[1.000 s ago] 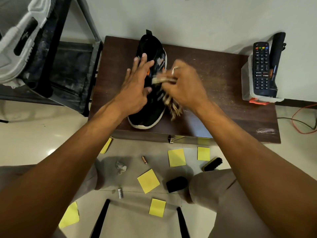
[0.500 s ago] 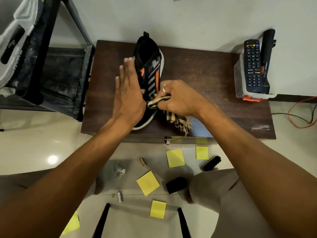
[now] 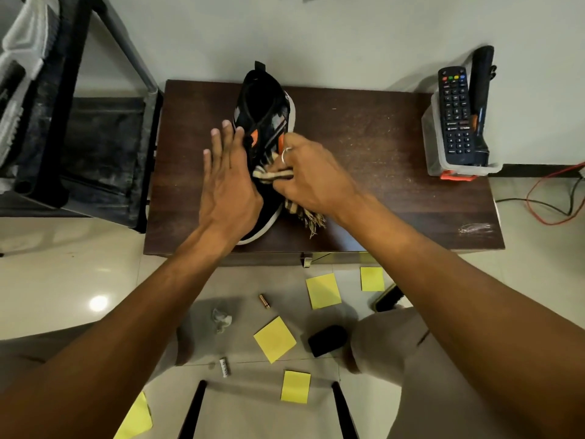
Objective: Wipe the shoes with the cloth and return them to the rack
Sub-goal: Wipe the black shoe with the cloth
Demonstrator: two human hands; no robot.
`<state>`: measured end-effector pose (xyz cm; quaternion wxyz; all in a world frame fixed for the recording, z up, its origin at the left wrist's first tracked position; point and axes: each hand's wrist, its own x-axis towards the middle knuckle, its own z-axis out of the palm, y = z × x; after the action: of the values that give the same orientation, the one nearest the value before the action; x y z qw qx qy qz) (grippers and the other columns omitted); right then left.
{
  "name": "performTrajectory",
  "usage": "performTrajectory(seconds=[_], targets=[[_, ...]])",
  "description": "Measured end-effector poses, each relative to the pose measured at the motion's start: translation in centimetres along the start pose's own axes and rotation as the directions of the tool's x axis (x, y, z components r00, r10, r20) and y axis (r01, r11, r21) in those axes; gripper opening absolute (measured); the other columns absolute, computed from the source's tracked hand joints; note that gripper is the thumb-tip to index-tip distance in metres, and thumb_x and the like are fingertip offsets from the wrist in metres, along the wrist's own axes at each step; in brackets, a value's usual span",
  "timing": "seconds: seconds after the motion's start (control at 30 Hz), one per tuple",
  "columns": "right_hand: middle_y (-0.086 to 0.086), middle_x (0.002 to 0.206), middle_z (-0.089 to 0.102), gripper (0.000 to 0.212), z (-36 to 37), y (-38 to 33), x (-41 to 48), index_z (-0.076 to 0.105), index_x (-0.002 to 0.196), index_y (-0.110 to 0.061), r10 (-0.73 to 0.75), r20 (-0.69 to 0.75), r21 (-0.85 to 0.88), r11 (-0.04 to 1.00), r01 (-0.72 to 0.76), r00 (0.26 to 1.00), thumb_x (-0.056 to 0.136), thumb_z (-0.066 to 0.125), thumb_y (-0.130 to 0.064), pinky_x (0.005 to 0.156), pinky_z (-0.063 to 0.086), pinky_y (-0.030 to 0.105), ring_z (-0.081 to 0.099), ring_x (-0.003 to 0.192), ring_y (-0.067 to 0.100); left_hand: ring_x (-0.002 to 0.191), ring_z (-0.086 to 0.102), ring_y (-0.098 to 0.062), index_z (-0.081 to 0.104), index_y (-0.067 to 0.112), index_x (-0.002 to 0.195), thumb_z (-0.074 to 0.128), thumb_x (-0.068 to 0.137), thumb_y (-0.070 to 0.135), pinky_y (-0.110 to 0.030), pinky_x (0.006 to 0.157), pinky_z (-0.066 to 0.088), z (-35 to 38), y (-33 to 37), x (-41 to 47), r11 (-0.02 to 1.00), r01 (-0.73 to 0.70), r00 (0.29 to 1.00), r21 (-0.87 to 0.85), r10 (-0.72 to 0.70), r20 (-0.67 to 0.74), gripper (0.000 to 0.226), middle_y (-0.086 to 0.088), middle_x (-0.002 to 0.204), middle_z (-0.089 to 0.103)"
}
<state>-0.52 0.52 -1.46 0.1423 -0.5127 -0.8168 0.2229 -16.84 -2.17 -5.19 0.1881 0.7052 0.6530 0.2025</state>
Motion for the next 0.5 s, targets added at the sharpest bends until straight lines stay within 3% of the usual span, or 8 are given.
performTrajectory(seconds=[0.13, 0.3, 0.43, 0.5], targets=[[0.002, 0.103, 0.053, 0.024, -0.2, 0.4, -0.3, 0.078, 0.106, -0.015, -0.103, 0.008, -0.106, 0.989, 0.103, 0.995, 0.085, 0.069, -0.023, 0.069, 0.052, 0.038, 0.051, 0.079, 0.015, 0.157, -0.008, -0.025, 0.010, 0.007, 0.162, 0.043, 0.089, -0.007, -0.044, 0.128, -0.003, -0.2, -0.5, 0.2, 0.999, -0.049, 0.999, -0.012, 0.049, 0.006, 0.081, -0.012, 0.171, -0.001], [0.008, 0.114, 0.061, 0.024, -0.4, 1.7, 0.1, 0.077, 0.112, -0.020, -0.176, -0.208, -0.178, 0.974, 0.140, 0.962, 0.094, 0.062, -0.024, 0.073, 0.056, 0.040, 0.060, 0.098, 0.025, 0.158, -0.007, -0.022, 0.012, 0.010, 0.163, 0.043, 0.098, -0.001, -0.041, 0.128, -0.004, -0.2, -1.1, 0.3, 0.995, -0.087, 0.996, -0.046, 0.089, 0.025, 0.072, -0.009, 0.171, 0.001], [0.006, 0.120, 0.066, 0.032, -0.9, 2.7, 1.0, 0.077, 0.113, -0.019, -0.119, -0.385, -0.152, 0.986, 0.065, 0.915, 0.095, 0.052, -0.025, 0.080, 0.056, 0.040, 0.060, 0.102, 0.027, 0.158, -0.006, -0.019, 0.009, 0.012, 0.163, 0.045, 0.099, 0.000, -0.038, 0.128, -0.005, -0.6, -1.4, 0.5, 0.988, -0.148, 0.986, -0.049, 0.151, 0.064, 0.074, -0.006, 0.171, 0.002], [0.007, 0.119, 0.066, 0.031, -0.8, 2.7, 1.2, 0.078, 0.113, -0.015, -0.080, -0.402, -0.101, 0.994, 0.042, 0.912, 0.095, 0.053, -0.021, 0.086, 0.055, 0.041, 0.061, 0.104, 0.028, 0.157, -0.007, -0.018, 0.007, 0.013, 0.163, 0.046, 0.100, 0.001, -0.035, 0.127, -0.007, -0.7, -1.5, 0.5, 0.985, -0.158, 0.984, -0.072, 0.163, 0.070, 0.075, -0.005, 0.172, 0.002]])
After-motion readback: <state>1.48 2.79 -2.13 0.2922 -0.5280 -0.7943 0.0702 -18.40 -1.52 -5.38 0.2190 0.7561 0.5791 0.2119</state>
